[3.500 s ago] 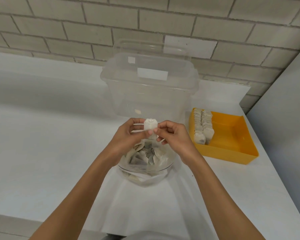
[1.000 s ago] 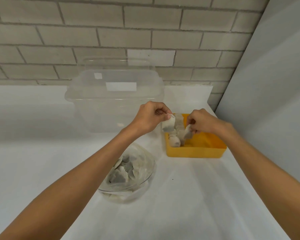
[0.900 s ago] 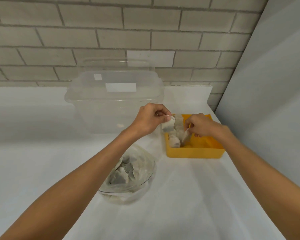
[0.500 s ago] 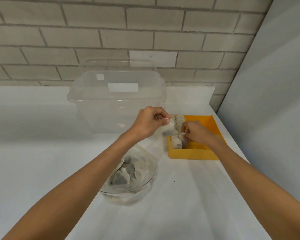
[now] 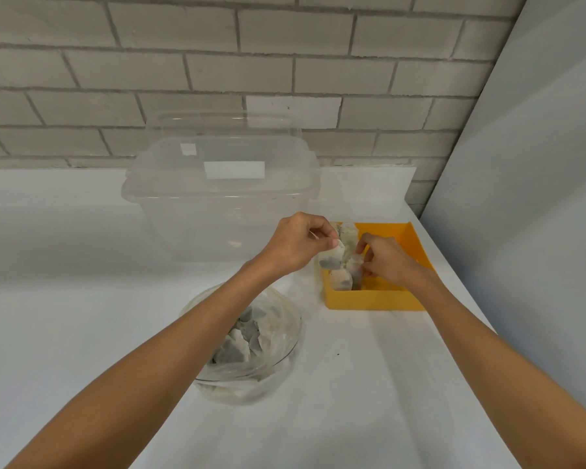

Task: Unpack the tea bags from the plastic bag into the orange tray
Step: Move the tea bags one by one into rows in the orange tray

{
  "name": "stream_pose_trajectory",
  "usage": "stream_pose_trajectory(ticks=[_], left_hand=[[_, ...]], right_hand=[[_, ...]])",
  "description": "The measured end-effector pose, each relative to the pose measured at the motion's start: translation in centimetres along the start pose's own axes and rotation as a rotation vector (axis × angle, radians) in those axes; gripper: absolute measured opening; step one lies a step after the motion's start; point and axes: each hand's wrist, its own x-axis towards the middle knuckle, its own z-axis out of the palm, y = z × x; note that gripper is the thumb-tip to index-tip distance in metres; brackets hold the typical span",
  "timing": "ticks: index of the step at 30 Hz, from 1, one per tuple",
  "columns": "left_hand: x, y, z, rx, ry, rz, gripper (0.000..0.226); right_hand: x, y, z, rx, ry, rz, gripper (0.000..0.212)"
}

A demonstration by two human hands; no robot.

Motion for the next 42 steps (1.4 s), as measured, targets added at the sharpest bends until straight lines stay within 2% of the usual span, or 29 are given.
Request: stream_pose_trajectory(ticks=[7,11,19,22,26,29,31,42], left_hand=[[2.2,1.3,2.2,0.026,-0.075,0.046,0.005],[3.9,1.0,4.0,0.070,-0.145,0.017,0.005],[5.4,-0.4,7.9,0.226,-0.333,-0.050,0.010],[5.9,-1.3,8.3,0.331,-0.344,-0.055,0.012],[6.4,-1.7,8.3,0.393,-0.310,-0.014,0.014],[6.7,-1.2,8.2,0.412,-0.276,0.023,0.014],[6.8,-1.2,8.1,0.445,-0.275,0.030,0.013],[5.8,-2.2,8.3,0.535,-0.268,-0.031,0.014]], right_hand=[[-0.7,1.2,-1.0,0.082,0.056,0.024,0.025],[-1.3,1.6,-1.9,0.147,0.082,0.015,0.027],[-2.4,2.1,-1.3,0.125,-0.023,0.061,0.029],[-2.6,2.3,-0.6,0.124,-0.051,0.081,0.029],[-2.6,1.7,-0.2,0.142,-0.070,0.082,0.016],[-2.5,1.3,0.0,0.138,-0.066,0.081,0.021],[-2.3,1.2,0.2,0.135,-0.055,0.096,0.009],[-2.0,0.1,1.4,0.106,-0.059,0.170,0.022]])
